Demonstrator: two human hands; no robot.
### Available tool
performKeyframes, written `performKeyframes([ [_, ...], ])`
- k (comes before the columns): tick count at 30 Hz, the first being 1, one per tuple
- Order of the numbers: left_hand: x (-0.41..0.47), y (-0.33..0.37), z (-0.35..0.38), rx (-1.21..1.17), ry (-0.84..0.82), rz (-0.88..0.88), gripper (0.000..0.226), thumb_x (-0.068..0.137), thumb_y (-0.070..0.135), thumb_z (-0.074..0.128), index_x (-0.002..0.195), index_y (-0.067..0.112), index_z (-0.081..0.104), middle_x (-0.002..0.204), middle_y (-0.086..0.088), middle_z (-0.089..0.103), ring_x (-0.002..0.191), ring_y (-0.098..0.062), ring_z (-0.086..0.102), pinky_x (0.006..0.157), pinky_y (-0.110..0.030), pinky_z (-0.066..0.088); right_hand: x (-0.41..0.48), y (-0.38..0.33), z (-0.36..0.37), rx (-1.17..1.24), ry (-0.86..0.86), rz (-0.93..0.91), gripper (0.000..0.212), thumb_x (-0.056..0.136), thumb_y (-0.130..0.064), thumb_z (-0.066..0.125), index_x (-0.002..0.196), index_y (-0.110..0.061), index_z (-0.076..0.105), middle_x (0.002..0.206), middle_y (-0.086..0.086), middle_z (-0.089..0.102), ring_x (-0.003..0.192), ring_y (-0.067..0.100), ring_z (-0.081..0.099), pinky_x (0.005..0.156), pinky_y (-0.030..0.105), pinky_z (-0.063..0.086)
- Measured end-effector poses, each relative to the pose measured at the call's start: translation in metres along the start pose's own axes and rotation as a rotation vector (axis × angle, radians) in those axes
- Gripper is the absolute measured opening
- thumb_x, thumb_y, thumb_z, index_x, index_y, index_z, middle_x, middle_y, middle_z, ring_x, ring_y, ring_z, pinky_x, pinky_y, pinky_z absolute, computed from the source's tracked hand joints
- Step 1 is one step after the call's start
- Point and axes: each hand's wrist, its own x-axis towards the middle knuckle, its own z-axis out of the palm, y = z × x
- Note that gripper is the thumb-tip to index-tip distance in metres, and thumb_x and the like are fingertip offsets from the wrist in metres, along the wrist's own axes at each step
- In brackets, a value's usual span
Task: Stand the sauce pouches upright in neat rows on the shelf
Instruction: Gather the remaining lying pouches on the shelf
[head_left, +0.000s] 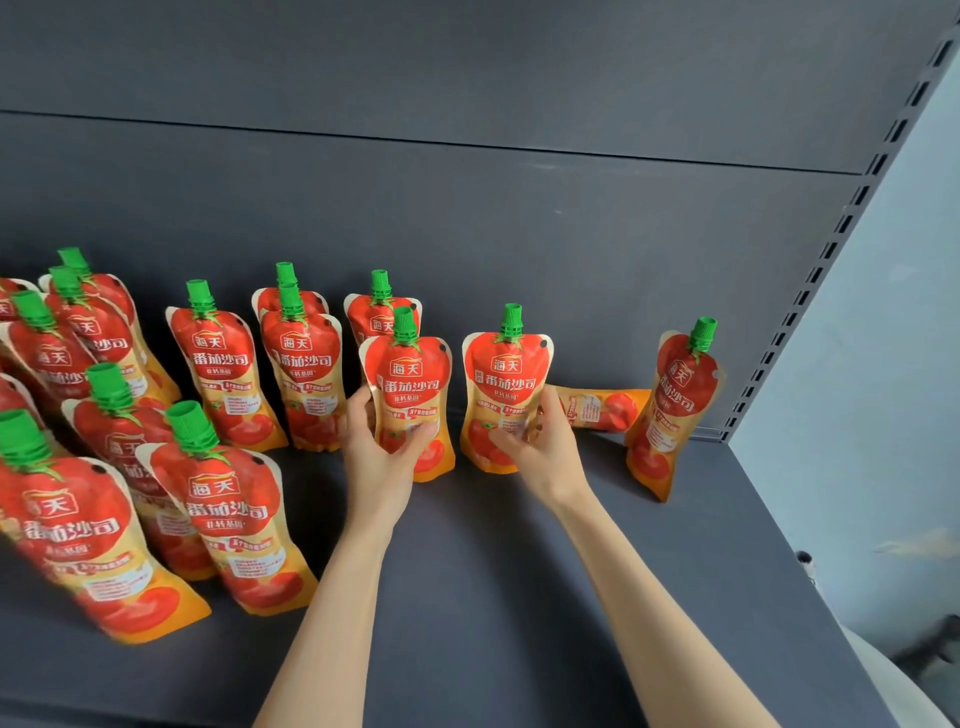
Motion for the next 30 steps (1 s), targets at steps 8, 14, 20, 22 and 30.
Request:
performKeyframes([
  [8, -0.004, -0.003, 0.003, 0.17, 0.031, 0.045, 0.069, 0.077, 0.017, 0.075, 0.136, 0.018, 0.038, 0.134, -0.004, 0.049, 0.123, -0.019, 0.048, 0.094, -0.032, 0.043, -0.001, 0.002, -0.003, -0.127, 0.036, -0.04, 0.041, 0.079, -0.004, 0.071, 0.112, -0.01, 0.049, 0.109, -0.002, 0.062, 0.098, 0.012, 0.057, 0.072, 0.011, 0.045],
  [14, -0.006, 0.0, 0.003, 0.17, 0.036, 0.027, 0.073, 0.078, 0.018, 0.074, 0.139, 0.02, 0.033, 0.135, -0.004, 0.048, 0.124, -0.018, 0.047, 0.098, -0.038, 0.044, -0.003, 0.002, -0.002, -0.143, 0.037, -0.021, 0.042, 0.08, -0.007, 0.07, 0.116, -0.011, 0.049, 0.114, 0.001, 0.063, 0.099, 0.012, 0.058, 0.075, 0.013, 0.045],
  [20, -0.03, 0.018, 0.007, 0.314, 0.223, 0.116, 0.057, 0.08, 0.02, 0.072, 0.128, 0.012, 0.044, 0.13, -0.01, 0.046, 0.123, -0.023, 0.041, 0.096, -0.038, 0.042, -0.024, -0.009, -0.021, -0.149, 0.109, -0.052, 0.037, 0.084, -0.019, 0.068, 0.117, -0.022, 0.05, 0.104, -0.021, 0.056, 0.094, -0.006, 0.054, 0.079, 0.006, 0.04],
  [22, -0.042, 0.026, 0.015, 0.289, 0.229, 0.19, 0.041, 0.082, 0.017, 0.069, 0.119, 0.01, 0.051, 0.121, -0.009, 0.052, 0.115, -0.02, 0.046, 0.091, -0.03, 0.045, -0.035, -0.013, -0.035, -0.141, 0.188, -0.076, 0.023, 0.086, -0.016, 0.065, 0.104, -0.026, 0.054, 0.095, -0.02, 0.06, 0.086, -0.007, 0.057, 0.076, 0.006, 0.042],
  [30, -0.075, 0.041, 0.095, 0.134, -0.175, 0.311, 0.01, 0.087, 0.01, 0.062, 0.096, 0.013, 0.061, 0.094, 0.006, 0.059, 0.089, -0.01, 0.057, 0.077, -0.017, 0.047, -0.07, -0.012, -0.102, -0.149, 0.572, -0.018, 0.018, 0.082, -0.022, 0.07, 0.084, -0.028, 0.054, 0.084, -0.011, 0.062, 0.075, 0.011, 0.059, 0.07, 0.021, 0.046],
])
